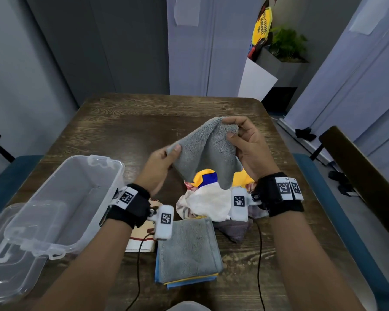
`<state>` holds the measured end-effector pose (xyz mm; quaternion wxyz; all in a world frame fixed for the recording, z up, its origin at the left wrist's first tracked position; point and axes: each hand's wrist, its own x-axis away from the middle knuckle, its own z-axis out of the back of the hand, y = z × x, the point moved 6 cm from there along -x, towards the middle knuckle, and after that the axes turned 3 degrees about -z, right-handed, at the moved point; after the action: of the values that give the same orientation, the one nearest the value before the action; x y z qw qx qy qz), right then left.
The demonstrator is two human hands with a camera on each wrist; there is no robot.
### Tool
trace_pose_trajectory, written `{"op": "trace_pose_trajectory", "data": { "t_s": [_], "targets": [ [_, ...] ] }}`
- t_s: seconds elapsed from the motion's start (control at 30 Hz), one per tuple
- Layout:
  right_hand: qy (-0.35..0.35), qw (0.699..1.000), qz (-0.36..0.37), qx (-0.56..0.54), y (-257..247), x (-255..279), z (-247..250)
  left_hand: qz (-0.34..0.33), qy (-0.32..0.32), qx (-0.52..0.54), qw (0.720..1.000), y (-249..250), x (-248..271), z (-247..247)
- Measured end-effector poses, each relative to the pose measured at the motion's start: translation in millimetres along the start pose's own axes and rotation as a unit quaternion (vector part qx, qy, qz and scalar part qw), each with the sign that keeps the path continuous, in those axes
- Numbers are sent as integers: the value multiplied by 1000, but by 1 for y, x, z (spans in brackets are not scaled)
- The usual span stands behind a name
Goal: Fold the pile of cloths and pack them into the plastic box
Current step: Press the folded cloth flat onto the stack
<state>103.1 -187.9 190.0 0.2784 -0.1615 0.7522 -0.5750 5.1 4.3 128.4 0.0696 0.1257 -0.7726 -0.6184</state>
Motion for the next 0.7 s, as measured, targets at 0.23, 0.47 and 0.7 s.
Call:
{"op": "trace_pose_trajectory", "data": {
  "t_s": [0.23, 0.47, 0.7],
  "targets": [
    [-6, 999, -28, 29, 3, 1, 12, -130, 49, -107, 985, 21, -6, 12],
    [44, 966, -6, 254, 11, -4, 17, -171, 41, -207, 962, 40, -14, 12],
    [185, 901, 89, 381, 9, 14, 7, -120, 22, -117, 986, 27, -7, 9]
  ]
}}
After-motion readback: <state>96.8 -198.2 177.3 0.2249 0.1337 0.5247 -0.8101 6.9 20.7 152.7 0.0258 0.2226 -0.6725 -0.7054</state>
